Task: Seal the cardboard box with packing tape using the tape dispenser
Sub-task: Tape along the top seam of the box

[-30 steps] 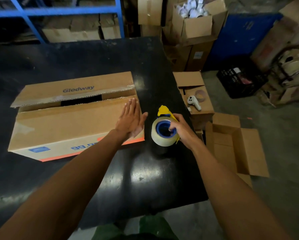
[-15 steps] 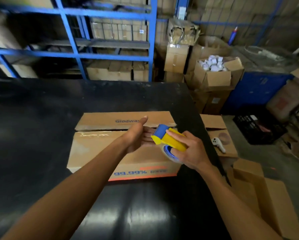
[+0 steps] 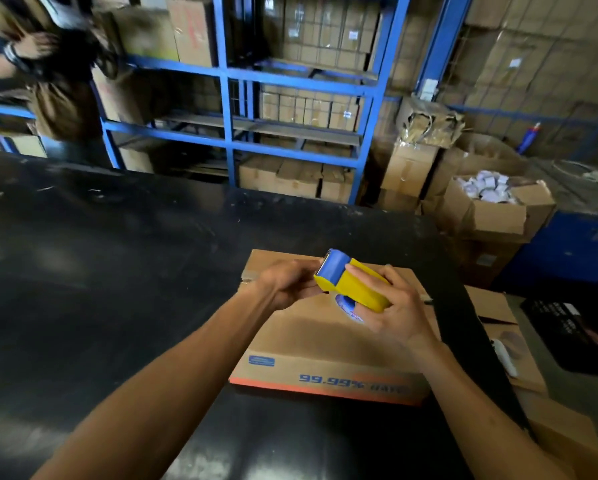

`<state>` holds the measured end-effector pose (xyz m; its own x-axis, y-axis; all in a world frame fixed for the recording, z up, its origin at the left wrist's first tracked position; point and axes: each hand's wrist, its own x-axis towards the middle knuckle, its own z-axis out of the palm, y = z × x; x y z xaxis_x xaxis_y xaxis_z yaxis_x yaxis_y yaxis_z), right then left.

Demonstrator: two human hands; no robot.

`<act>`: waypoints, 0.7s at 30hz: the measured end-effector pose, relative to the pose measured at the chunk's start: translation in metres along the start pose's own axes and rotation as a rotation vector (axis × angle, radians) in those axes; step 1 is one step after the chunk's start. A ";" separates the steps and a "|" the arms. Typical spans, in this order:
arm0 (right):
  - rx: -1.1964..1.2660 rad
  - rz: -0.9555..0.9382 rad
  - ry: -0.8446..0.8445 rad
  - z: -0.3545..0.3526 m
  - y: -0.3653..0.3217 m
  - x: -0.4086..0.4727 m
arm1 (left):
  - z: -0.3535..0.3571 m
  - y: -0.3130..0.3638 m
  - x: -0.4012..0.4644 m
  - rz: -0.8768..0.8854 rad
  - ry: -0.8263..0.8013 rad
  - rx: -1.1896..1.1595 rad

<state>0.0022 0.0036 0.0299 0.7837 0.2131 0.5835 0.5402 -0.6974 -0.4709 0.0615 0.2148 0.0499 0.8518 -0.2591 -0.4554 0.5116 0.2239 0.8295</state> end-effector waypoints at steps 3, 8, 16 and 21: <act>-0.041 -0.003 -0.063 0.012 -0.004 0.022 | -0.017 0.011 0.004 0.099 0.121 0.106; -0.027 0.007 -0.147 0.039 -0.013 0.055 | -0.049 0.021 0.011 0.308 0.365 0.179; -0.119 0.020 -0.419 0.051 0.027 0.084 | -0.145 0.006 0.015 0.488 0.626 0.413; -0.287 0.001 -0.633 0.066 0.040 0.102 | -0.147 -0.040 0.039 0.491 0.660 0.518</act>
<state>0.1239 0.0429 0.0269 0.8591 0.5100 0.0435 0.5057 -0.8325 -0.2263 0.0908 0.3337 -0.0487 0.9298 0.3675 0.0207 0.1038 -0.3157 0.9432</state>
